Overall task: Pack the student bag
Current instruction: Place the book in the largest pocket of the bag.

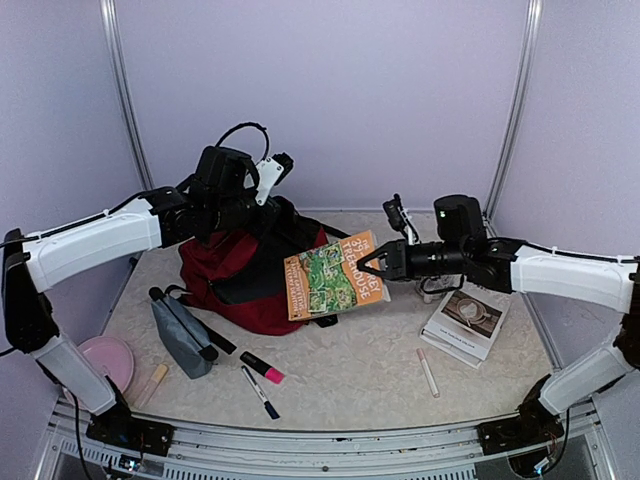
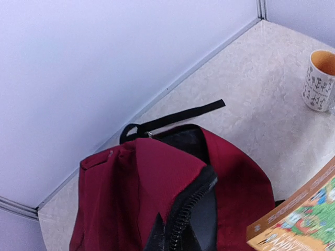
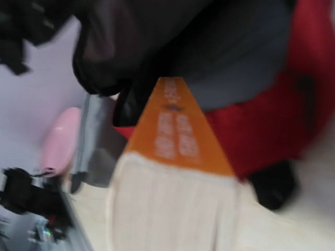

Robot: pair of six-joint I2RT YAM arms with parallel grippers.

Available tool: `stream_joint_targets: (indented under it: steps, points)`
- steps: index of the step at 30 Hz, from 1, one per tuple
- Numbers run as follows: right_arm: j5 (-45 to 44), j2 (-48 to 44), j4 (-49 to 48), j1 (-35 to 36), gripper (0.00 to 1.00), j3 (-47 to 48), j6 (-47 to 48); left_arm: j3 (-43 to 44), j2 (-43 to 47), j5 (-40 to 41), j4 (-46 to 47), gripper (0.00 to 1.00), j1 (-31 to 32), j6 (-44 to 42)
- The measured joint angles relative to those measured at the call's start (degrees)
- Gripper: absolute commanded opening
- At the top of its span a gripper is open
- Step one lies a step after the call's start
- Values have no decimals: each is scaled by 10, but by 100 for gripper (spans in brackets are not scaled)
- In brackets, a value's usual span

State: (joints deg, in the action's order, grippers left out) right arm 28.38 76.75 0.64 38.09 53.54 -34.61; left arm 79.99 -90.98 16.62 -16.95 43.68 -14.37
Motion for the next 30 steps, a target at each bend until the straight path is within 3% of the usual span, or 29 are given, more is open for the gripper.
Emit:
stream_joint_targets:
  steps: [7, 13, 17, 20, 24, 28, 30]
  points:
    - [-40, 204, -139, 14, 0, 70, -132, 18, 14, 1, -7, 0, 5, 0]
    - [-121, 379, -210, 18, 0, 230, -226, 36, 16, -1, -9, 0, 17, -1]
    - [-196, 446, -224, 41, 1, 315, -264, 37, 18, -12, -6, 0, 17, 0]
    - [-252, 487, -245, 66, 21, 357, -304, 37, 19, -19, -2, 0, 16, 0]
    - [-310, 546, -246, 90, 56, 417, -339, 37, 18, -31, 3, 0, 3, 2]
    - [-298, 585, -210, 100, 90, 481, -337, 36, 18, -37, 10, 0, -17, 5]
    - [-267, 581, -202, 97, 96, 476, -325, 34, 18, -41, 17, 0, -28, 8]
